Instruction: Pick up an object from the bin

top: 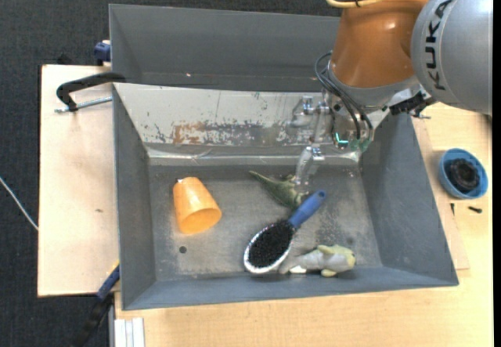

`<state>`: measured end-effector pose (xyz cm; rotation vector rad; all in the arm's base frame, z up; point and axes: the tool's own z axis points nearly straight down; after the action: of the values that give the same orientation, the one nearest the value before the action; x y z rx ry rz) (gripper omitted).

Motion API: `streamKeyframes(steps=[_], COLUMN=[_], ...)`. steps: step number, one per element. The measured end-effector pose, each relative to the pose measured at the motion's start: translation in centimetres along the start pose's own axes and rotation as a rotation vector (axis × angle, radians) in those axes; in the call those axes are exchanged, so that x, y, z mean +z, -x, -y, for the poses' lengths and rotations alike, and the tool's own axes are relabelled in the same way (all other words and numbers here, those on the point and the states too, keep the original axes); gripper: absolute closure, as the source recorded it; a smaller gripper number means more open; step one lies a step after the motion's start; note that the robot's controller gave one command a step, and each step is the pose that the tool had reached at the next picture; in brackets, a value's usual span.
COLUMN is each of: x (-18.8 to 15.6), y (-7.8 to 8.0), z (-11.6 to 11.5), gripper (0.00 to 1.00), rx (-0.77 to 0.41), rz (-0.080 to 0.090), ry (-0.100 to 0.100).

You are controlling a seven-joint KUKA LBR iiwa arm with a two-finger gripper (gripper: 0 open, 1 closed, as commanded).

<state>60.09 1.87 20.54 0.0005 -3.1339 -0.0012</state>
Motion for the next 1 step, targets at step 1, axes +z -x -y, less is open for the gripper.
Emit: streamKeyframes(steps=[1], x=[12.63], y=[-2.71], z=[2.34], gripper=[0.00], rx=[-0.497], rz=[-0.010], ry=[-0.007])
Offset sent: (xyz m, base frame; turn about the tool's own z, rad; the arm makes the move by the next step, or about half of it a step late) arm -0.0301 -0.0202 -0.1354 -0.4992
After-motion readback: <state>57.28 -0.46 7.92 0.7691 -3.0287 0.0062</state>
